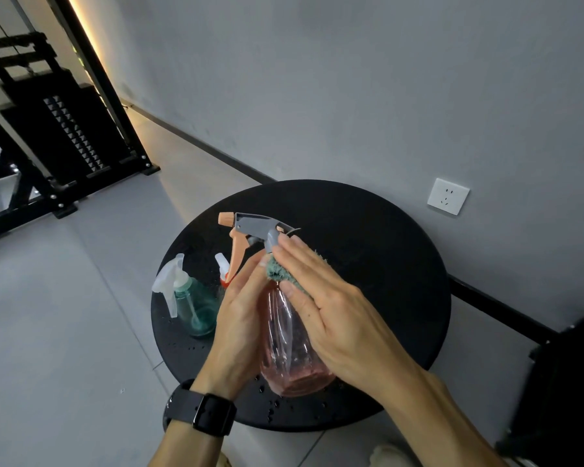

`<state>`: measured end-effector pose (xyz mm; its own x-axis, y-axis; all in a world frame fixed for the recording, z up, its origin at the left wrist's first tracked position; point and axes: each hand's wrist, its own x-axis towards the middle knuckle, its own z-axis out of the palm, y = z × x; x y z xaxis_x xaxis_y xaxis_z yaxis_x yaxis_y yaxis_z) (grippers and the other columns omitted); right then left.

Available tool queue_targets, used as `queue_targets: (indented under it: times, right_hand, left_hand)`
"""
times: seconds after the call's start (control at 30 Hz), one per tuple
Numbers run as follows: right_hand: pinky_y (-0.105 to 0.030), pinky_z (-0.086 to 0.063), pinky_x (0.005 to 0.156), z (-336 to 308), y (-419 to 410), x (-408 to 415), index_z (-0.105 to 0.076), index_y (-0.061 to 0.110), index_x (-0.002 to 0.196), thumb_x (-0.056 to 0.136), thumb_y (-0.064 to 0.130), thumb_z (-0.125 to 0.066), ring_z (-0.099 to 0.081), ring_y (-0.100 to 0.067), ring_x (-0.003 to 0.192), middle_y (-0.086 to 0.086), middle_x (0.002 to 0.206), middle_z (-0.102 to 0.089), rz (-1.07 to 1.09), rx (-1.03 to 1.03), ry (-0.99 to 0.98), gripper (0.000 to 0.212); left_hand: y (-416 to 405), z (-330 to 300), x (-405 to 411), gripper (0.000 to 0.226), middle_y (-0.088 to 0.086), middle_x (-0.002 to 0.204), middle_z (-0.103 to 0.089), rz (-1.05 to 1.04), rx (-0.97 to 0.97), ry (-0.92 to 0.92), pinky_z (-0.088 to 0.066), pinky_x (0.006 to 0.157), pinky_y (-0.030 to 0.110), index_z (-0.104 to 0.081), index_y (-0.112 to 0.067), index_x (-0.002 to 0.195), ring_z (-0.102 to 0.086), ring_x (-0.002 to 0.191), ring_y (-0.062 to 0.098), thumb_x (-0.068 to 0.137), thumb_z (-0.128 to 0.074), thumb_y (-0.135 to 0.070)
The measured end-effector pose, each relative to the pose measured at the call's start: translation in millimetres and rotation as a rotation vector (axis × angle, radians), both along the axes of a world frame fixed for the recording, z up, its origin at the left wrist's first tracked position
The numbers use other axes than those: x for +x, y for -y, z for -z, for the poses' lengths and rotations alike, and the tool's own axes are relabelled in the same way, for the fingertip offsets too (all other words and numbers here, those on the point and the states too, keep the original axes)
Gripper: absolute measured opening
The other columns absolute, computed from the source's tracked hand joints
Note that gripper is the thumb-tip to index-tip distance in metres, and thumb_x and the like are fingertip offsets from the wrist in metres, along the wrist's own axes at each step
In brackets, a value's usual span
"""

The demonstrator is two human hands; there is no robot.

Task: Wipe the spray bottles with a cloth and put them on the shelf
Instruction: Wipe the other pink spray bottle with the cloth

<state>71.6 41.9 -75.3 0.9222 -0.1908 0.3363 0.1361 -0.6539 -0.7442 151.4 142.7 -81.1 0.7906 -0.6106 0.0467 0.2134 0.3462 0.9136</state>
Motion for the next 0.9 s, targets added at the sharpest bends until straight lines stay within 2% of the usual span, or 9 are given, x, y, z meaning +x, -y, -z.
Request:
queue_targets:
  times: [0.17, 0.23, 0.37, 0.43, 0.57, 0.67, 0.8, 0.9]
  right_hand:
    - [-0.013, -0.015, 0.116, -1, -4, -1, -0.029, 0.024, 0.151, 0.104, 0.029, -0.035, -0.009, 0.013, 0.142, 0.018, 0.157, -0.023, -0.005, -0.009, -0.012, 0.047]
    - [-0.014, -0.015, 0.116, -1, -4, 0, -0.029, 0.024, 0.151, 0.104, 0.031, -0.034, -0.01, 0.013, 0.142, 0.019, 0.157, -0.023, -0.004, -0.002, -0.014, 0.048]
    - [-0.015, -0.016, 0.117, -1, -7, 0, -0.029, 0.024, 0.151, 0.104, 0.03, -0.033, -0.01, 0.011, 0.142, 0.019, 0.157, -0.023, -0.017, -0.001, 0.003, 0.047]
    - [-0.014, -0.016, 0.116, -1, -8, 0, -0.029, 0.023, 0.15, 0.104, 0.029, -0.034, -0.011, 0.011, 0.142, 0.019, 0.156, -0.023, -0.02, -0.009, 0.021, 0.047]
    - [-0.013, -0.015, 0.116, 2, -11, 1, -0.031, 0.02, 0.149, 0.104, 0.028, -0.036, -0.011, 0.008, 0.144, 0.017, 0.156, -0.023, -0.009, -0.048, 0.064, 0.047]
    - [-0.015, -0.014, 0.117, 5, -16, 2, -0.034, 0.015, 0.148, 0.103, 0.028, -0.037, -0.012, 0.004, 0.145, 0.013, 0.156, -0.024, -0.003, -0.107, 0.11, 0.046]
    - [-0.023, -0.017, 0.119, 11, -25, 3, -0.038, 0.012, 0.145, 0.103, 0.028, -0.035, -0.014, -0.002, 0.146, 0.007, 0.155, -0.029, -0.014, -0.195, 0.149, 0.046]
    - [-0.029, -0.022, 0.118, 14, -30, 4, -0.042, 0.011, 0.144, 0.102, 0.027, -0.036, -0.017, -0.005, 0.147, 0.004, 0.154, -0.034, -0.023, -0.225, 0.176, 0.044]
  left_hand:
    - [-1, -1, 5, 0.028, 0.008, 0.107, -0.075, -0.058, -0.011, -0.022, -0.057, 0.083, 0.025, -0.066, -0.008, 0.114, -0.071, 0.103, 0.02, 0.096, -0.048, -0.02]
    - [-1, -3, 5, 0.027, 0.008, 0.106, -0.075, -0.071, -0.001, -0.029, -0.056, 0.087, 0.031, -0.067, -0.008, 0.111, -0.071, 0.103, 0.022, 0.095, -0.051, -0.022]
    - [-3, -2, 11, 0.028, 0.016, 0.116, -0.07, -0.102, 0.011, -0.03, -0.048, 0.1, 0.045, -0.068, -0.009, 0.113, -0.066, 0.114, 0.031, 0.096, -0.057, -0.027]
    - [-4, -2, 12, 0.028, 0.014, 0.112, -0.071, -0.116, 0.01, -0.036, -0.05, 0.098, 0.043, -0.067, -0.008, 0.113, -0.067, 0.11, 0.029, 0.096, -0.057, -0.028]
    - [-3, -2, 12, 0.024, 0.004, 0.098, -0.075, -0.14, 0.024, -0.03, -0.057, 0.082, 0.028, -0.068, -0.009, 0.107, -0.072, 0.096, 0.017, 0.1, -0.048, -0.022]
    - [-5, -3, 17, 0.024, 0.005, 0.095, -0.073, -0.138, 0.052, -0.053, -0.052, 0.09, 0.038, -0.07, -0.013, 0.1, -0.07, 0.095, 0.019, 0.101, -0.049, -0.025]
    - [-9, -1, 23, 0.027, 0.008, 0.097, -0.073, -0.183, 0.058, -0.096, -0.05, 0.087, 0.037, -0.073, -0.012, 0.095, -0.069, 0.091, 0.018, 0.1, -0.051, -0.027]
    - [-12, -1, 28, 0.029, 0.008, 0.096, -0.073, -0.21, 0.056, -0.128, -0.05, 0.093, 0.041, -0.077, -0.017, 0.088, -0.067, 0.09, 0.019, 0.099, -0.053, -0.03]
